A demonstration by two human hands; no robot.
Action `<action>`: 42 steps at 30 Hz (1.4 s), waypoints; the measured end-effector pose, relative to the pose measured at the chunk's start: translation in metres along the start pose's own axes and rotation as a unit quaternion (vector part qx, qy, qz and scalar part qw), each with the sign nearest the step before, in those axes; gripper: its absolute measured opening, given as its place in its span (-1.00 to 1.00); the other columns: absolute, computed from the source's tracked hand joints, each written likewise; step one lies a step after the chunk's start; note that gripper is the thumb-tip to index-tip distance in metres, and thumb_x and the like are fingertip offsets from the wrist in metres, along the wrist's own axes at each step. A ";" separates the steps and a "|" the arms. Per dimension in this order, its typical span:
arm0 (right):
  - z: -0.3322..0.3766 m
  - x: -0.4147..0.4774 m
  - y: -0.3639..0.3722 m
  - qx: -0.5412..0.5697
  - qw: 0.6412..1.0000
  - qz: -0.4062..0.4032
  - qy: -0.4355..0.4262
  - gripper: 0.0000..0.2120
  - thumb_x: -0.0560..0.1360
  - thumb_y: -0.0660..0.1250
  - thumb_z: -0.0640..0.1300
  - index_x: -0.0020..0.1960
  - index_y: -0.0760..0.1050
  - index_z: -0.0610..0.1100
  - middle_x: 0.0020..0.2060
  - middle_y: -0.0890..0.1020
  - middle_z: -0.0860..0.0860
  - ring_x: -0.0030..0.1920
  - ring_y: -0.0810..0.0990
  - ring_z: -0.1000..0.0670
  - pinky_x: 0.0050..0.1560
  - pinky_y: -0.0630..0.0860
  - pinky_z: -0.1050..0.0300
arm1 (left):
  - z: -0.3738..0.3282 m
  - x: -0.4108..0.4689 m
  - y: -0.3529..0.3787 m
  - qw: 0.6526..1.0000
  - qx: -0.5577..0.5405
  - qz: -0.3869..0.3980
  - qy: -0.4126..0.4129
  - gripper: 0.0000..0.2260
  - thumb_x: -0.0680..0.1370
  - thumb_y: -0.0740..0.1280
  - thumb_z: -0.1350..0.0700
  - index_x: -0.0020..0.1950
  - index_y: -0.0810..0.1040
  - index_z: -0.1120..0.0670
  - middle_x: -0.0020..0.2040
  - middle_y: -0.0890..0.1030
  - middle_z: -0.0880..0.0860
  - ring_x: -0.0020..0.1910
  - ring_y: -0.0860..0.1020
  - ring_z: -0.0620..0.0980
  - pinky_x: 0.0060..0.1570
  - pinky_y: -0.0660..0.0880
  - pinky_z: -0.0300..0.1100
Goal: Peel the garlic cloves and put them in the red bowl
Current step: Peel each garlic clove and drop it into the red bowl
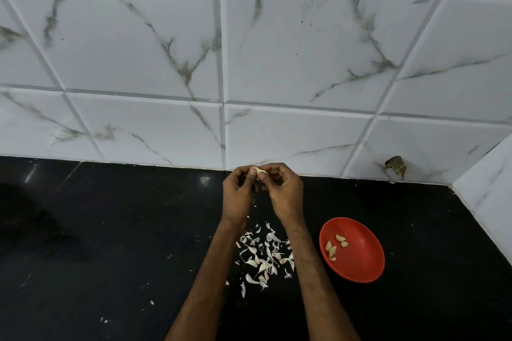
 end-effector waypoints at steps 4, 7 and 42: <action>-0.003 -0.002 0.002 0.049 0.998 -0.030 0.028 -0.94 0.47 0.51 -0.27 -0.07 0.67 -0.18 -0.19 0.73 -0.02 -0.11 0.71 0.03 0.00 0.64 0.14 | 0.005 -0.002 0.003 0.998 -0.051 0.003 -0.021 -0.89 0.67 0.27 0.18 0.00 0.55 0.16 -0.28 0.53 0.01 -0.36 0.42 -0.13 -0.47 0.31 -0.30; -0.007 -0.004 0.008 0.091 0.992 -0.053 0.067 -0.97 0.49 0.48 -0.30 -0.08 0.66 -0.21 -0.21 0.72 -0.04 -0.16 0.70 0.05 -0.07 0.63 0.15 | 0.009 -0.004 0.011 0.990 -0.133 0.000 -0.044 -0.88 0.67 0.25 0.19 -0.05 0.51 0.10 -0.23 0.55 0.03 -0.33 0.42 -0.11 -0.43 0.35 -0.30; 0.027 0.003 -0.007 -0.114 0.983 -0.006 -0.144 -0.89 0.50 0.43 -0.41 -0.11 0.57 -0.24 -0.22 0.65 0.02 -0.14 0.65 0.11 -0.08 0.58 0.23 | -0.028 -0.003 -0.007 0.989 0.105 -0.074 0.070 -0.93 0.57 0.39 0.25 -0.11 0.65 0.16 -0.26 0.67 0.13 -0.34 0.63 -0.01 -0.55 0.46 -0.20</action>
Point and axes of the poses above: each hand's wrist, its own x-axis towards the middle knuckle, its own y-axis out of the palm, z = x × y, the point moved 6 cm from there along x, towards the middle knuckle
